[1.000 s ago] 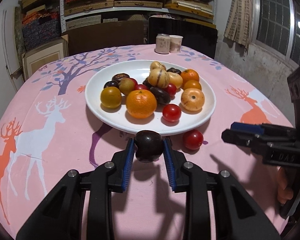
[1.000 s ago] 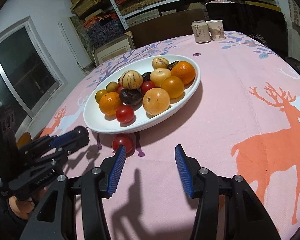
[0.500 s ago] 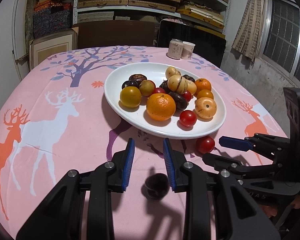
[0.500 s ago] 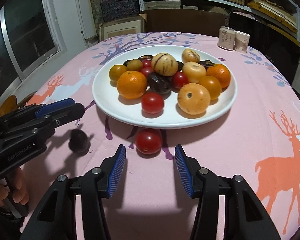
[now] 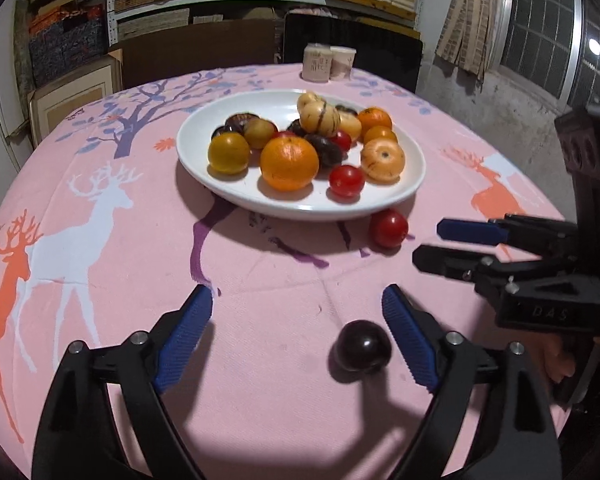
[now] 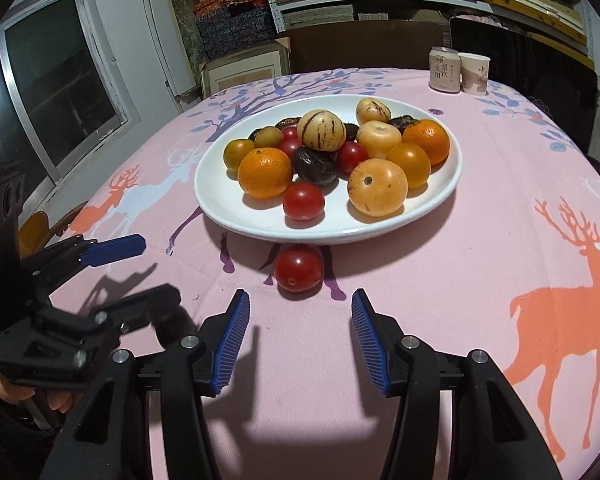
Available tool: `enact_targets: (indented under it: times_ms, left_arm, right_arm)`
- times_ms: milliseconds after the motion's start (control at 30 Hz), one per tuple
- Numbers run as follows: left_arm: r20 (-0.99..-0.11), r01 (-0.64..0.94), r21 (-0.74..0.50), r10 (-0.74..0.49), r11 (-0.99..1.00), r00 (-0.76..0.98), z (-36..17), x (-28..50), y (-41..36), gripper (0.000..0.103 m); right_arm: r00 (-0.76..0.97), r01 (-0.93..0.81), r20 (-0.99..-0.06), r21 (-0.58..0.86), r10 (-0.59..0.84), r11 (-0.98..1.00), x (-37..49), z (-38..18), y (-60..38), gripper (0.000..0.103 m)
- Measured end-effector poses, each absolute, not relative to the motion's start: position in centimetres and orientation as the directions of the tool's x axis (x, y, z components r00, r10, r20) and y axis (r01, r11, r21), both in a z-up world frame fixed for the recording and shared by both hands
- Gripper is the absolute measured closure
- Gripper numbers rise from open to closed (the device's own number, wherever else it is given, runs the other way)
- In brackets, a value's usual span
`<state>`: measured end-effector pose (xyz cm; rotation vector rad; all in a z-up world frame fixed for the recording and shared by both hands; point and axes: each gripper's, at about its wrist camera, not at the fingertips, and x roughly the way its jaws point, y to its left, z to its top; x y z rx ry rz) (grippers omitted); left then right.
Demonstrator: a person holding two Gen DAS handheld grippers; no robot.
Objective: Organize fruits
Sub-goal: 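Hold the plum in the left tool while the right tool grasps the red tomato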
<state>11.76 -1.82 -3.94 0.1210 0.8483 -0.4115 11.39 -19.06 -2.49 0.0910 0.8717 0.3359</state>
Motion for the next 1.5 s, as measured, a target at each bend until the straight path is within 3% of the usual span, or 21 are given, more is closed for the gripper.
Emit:
enact_targets:
  times_ms: [133,300,367,533,600,1200,1233,1500]
  left_arm:
    - [-0.767,0.399,-0.108,-0.332,0.910,0.549,-4.2,11.2,-1.5,0.012]
    - [-0.738,0.457,-0.061,-0.348,0.887,0.578,-3.3,8.8,-2.6,0.013]
    - [-0.728,0.480,-0.032,-0.350,0.876,0.589,-3.0,7.8,-3.3,0.021]
    - [-0.764,0.530,-0.007,-0.346,0.848,0.544,-3.9,7.2,-5.0,0.055]
    - [-0.786,0.532,-0.038,-0.354,0.846,0.507,-4.5,7.8,-5.1,0.061]
    - [-0.809,0.503,-0.060,-0.337,0.862,0.481,-5.3,10.5,-6.1,0.064]
    - [-0.808,0.500,-0.064,-0.339,0.864,0.482,-5.3,10.6,-6.0,0.071]
    - [-0.721,0.436,-0.116,-0.377,0.893,0.581,-3.2,9.5,-2.4,0.074]
  right_arm:
    - [0.607,-0.258,-0.720,0.220,0.335,0.941,11.1,-2.1,-19.3,0.049]
    - [0.617,-0.242,-0.709,0.242,0.342,0.940,11.1,-2.1,-20.1,0.049]
    - [0.621,-0.229,-0.705,0.256,0.343,0.939,11.1,-2.1,-20.7,0.049]
    - [0.626,-0.196,-0.699,0.287,0.345,0.938,11.1,-2.4,-21.8,0.049]
    - [0.624,-0.189,-0.700,0.297,0.347,0.936,11.2,-2.5,-22.0,0.049]
    - [0.625,-0.186,-0.702,0.291,0.341,0.939,11.2,-2.7,-22.1,0.049]
    - [0.626,-0.184,-0.702,0.289,0.339,0.940,11.1,-2.7,-22.1,0.049]
    - [0.621,-0.222,-0.711,0.245,0.331,0.944,10.8,-2.4,-21.1,0.049]
